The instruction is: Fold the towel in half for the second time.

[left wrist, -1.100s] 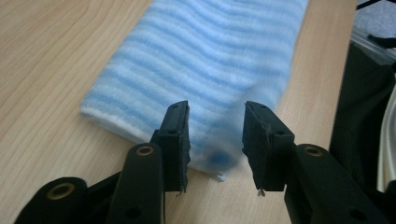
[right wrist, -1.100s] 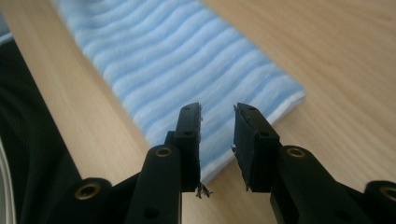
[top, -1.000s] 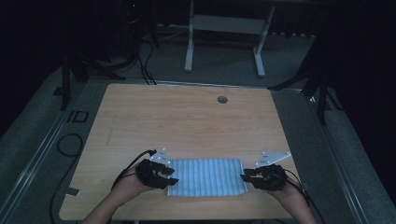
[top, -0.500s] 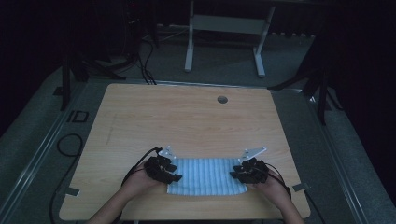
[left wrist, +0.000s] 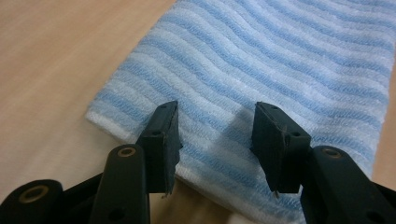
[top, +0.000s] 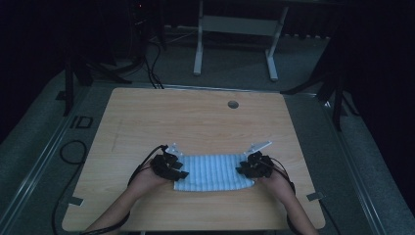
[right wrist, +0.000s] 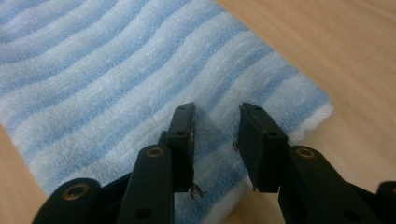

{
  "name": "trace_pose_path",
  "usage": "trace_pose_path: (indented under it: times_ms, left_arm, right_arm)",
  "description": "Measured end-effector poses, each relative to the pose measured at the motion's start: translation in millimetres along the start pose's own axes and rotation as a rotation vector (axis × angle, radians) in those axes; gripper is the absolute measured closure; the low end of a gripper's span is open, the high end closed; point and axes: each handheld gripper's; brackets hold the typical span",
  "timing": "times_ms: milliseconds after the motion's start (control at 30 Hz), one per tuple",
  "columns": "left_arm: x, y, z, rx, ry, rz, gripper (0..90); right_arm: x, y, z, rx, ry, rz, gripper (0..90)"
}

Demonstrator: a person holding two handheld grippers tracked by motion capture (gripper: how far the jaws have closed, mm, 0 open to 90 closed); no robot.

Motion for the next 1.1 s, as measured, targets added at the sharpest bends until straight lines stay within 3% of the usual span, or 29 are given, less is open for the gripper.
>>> trace_pose_path:
  times_ms: [267,633,967,1100]
  left_arm:
    - [28.1,11.2,0.3,-0.001,0.034,-0.029,50.4]
    - [65.6,20.1,-0.2,-0.021,0.043,-0.065,50.4]
    - [83.8,30.2,-0.4,-0.013,0.096,-0.093,48.4]
    - [88.6,31.2,-0.9,-0.014,0.088,-0.100,48.1]
  right_arm:
    - [-14.8,27.0,11.4,0.019,-0.022,0.002,65.3]
    - [-37.6,59.5,26.2,0.020,-0.009,0.045,64.6]
    - [-48.6,83.9,34.9,0.063,-0.020,0.043,62.2]
    - [-52.1,89.3,36.8,0.066,-0.018,0.053,61.1]
Point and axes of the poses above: each handheld gripper's, and its own axes: z roughly forward along the jaws, y roughly out of its top, x roughly to its left, and after that the axes turned 8 degrees about x, right-handed
